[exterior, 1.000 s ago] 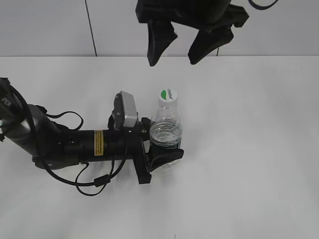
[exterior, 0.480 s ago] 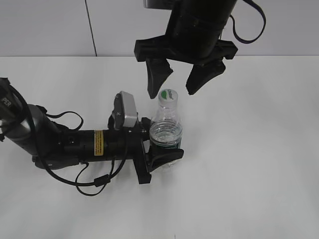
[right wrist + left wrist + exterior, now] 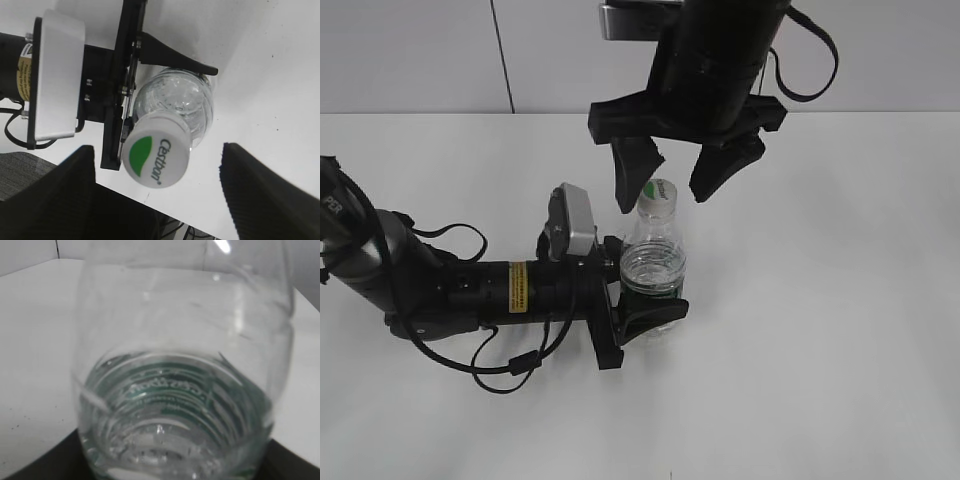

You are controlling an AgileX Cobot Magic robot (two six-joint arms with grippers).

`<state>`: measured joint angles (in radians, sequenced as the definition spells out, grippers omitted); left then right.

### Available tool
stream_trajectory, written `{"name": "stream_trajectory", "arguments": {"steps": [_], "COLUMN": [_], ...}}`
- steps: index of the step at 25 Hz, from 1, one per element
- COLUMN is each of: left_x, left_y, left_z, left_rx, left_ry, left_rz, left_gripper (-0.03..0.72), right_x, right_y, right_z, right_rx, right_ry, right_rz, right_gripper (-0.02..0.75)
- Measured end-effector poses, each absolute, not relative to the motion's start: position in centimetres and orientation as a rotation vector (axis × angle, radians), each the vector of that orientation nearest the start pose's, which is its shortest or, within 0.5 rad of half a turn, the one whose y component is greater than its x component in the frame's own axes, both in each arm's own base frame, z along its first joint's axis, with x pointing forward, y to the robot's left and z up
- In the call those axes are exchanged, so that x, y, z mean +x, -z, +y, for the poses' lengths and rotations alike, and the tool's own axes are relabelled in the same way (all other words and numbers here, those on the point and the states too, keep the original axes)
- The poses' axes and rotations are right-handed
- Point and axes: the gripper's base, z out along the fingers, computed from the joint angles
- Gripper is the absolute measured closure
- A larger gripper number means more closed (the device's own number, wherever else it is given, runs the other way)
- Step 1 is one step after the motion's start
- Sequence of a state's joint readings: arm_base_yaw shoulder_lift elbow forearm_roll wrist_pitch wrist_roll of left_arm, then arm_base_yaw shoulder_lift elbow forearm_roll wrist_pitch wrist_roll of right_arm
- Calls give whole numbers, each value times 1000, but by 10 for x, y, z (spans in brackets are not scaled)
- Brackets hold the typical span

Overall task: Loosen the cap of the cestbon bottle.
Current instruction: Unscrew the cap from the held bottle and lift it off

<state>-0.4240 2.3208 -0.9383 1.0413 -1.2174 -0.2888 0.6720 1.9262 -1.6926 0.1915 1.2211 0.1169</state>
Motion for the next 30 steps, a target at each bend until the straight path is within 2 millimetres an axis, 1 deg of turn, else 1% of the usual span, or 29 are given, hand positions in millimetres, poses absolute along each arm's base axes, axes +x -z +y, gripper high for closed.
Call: {"name": "stream_trajectory", "arguments": {"steps": [4,6,11,16,21,25,30], "left_x": [298,298,298,298,298,298,298], "left_y": [-49,-49,-49,-49,-49,-49,-49], "left_z": [-215,-215,-215,-215,-215,-215,-215], "left_rx": [1187,1187,1187,1187,1187,1187,1188], "left_ry": [1021,1021,1021,1021,1021,1021,1021], "left_rz": [1481,1481,1481,1481,1481,1481,1481], "left_gripper": [276,276,276,276,276,276,276], "right_x": [306,306,307,308,308,308,308], "right_y": [-272,-272,-271,-265,-265,-265,-265], "right_z": [264,264,264,266,266,266,266], "right_rx": [-764,-771,-791,-822,-858,-922,-1195], "right_ry": [-375,-372,-368,-362,-357,-353,-330], "right_rz": [2903,2900,2895,2898,2885,2859,2734], "right_gripper": [155,182,314,434,434,434,434]}}
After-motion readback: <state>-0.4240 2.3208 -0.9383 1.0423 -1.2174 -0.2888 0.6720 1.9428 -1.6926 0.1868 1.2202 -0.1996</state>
